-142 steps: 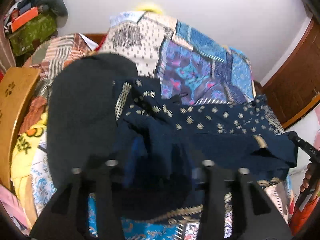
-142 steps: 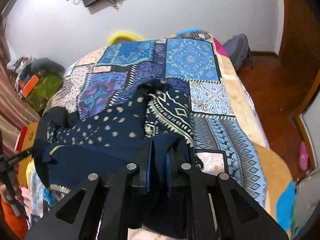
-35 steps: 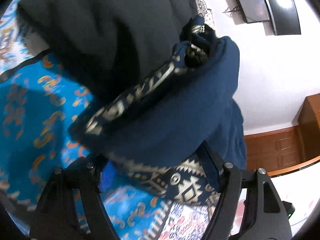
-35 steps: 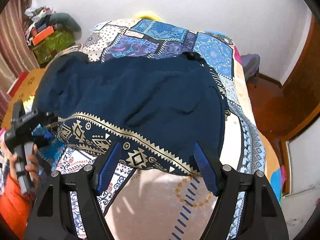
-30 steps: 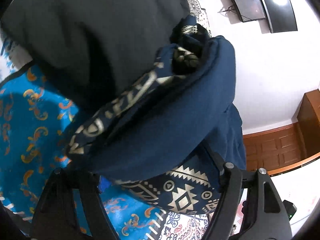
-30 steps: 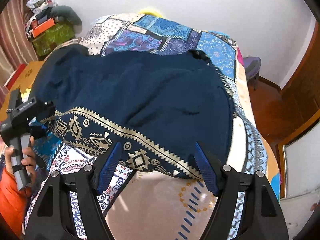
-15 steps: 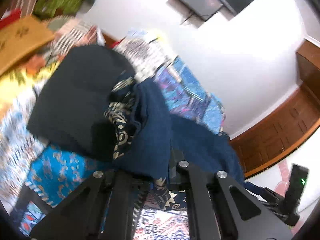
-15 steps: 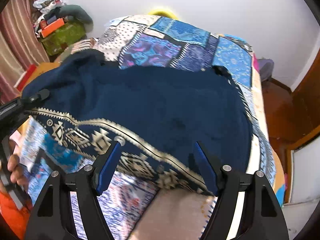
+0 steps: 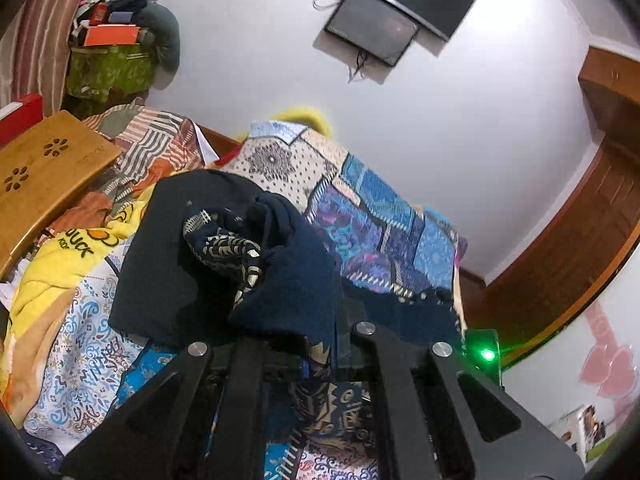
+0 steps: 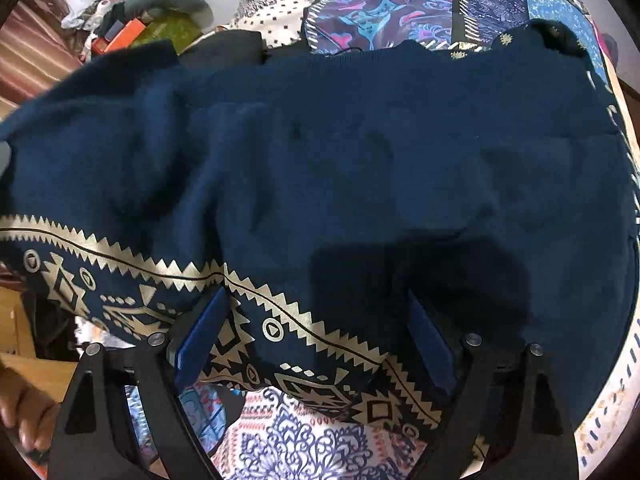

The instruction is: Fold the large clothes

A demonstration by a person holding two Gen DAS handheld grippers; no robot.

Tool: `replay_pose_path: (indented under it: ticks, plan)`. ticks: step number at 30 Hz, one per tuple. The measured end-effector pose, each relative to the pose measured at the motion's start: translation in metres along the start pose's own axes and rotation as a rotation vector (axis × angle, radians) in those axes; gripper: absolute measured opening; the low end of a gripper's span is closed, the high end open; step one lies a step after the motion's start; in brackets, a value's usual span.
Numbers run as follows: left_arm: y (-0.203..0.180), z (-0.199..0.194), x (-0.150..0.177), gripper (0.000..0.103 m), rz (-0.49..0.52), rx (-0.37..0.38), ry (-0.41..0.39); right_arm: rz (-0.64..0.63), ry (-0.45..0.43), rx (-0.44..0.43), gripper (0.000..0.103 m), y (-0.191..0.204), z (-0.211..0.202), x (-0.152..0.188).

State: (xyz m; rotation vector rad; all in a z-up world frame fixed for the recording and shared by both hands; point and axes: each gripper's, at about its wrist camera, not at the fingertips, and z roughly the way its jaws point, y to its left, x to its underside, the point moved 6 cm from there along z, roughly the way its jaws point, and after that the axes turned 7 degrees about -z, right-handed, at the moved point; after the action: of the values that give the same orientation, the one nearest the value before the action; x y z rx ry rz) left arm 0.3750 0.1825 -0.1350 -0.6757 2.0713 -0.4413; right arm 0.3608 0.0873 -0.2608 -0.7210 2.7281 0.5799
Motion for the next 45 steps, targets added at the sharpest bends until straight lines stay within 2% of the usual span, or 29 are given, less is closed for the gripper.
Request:
replay_pose_path:
  ticks: [2,4,6,7,10,13,16,20,22,25,27,29,30,34,38,41,45]
  plan:
    - [-0.009,0.001,0.004,0.005,0.037,-0.007,-0.003,-0.012,0.005,-0.025,0.086,-0.001,-0.006,0.001]
    - [-0.029,0.003,0.006,0.005,0.079,0.016,-0.004,0.003,-0.004,-0.083,0.086,-0.01,-0.025,0.008]
    - [-0.057,0.006,0.01,0.005,0.13,0.063,0.008,0.023,-0.075,-0.104,0.086,-0.027,-0.056,0.019]
    - [-0.076,0.009,0.015,0.005,0.167,0.087,0.015,0.031,-0.101,-0.096,0.086,-0.032,-0.066,0.023]
    - [-0.124,0.022,0.038,0.005,0.248,0.146,0.06,0.079,-0.191,0.0,0.086,-0.072,-0.111,0.048]
    - [-0.173,0.046,0.085,0.005,0.335,0.222,0.169,0.142,-0.25,0.116,0.086,-0.115,-0.149,0.077]
    - [-0.19,0.072,0.141,0.005,0.421,0.247,0.314,0.209,-0.275,0.198,0.086,-0.152,-0.178,0.105]
    - [-0.168,0.108,0.203,0.005,0.463,0.187,0.537,0.251,-0.274,0.219,0.086,-0.167,-0.189,0.121]
    - [-0.154,0.113,0.215,0.005,0.471,0.165,0.584,0.245,-0.277,0.222,0.086,-0.165,-0.191,0.125]
    - [-0.15,0.104,0.212,0.011,0.486,0.165,0.573,0.225,-0.292,0.216,0.086,-0.158,-0.198,0.125]
    - [-0.15,0.091,0.208,0.034,0.518,0.169,0.576,0.211,-0.305,0.205,0.086,-0.152,-0.199,0.12]
    - [-0.15,0.077,0.204,0.049,0.526,0.175,0.59,0.191,-0.317,0.192,0.086,-0.149,-0.2,0.114]
    - [-0.149,0.071,0.199,0.052,0.527,0.175,0.586,0.177,-0.328,0.183,0.086,-0.141,-0.201,0.107]
    - [-0.138,0.047,0.169,0.053,0.52,0.158,0.512,0.133,-0.342,0.158,0.086,-0.119,-0.193,0.086]
    - [-0.125,0.035,0.131,0.064,0.546,0.104,0.421,0.092,-0.339,0.144,0.086,-0.098,-0.179,0.068]
    - [-0.11,0.044,0.111,0.066,0.564,0.033,0.372,0.075,-0.323,0.139,0.086,-0.088,-0.163,0.055]
    - [-0.092,0.065,0.109,0.066,0.564,-0.036,0.378,0.069,-0.285,0.14,0.086,-0.087,-0.137,0.046]
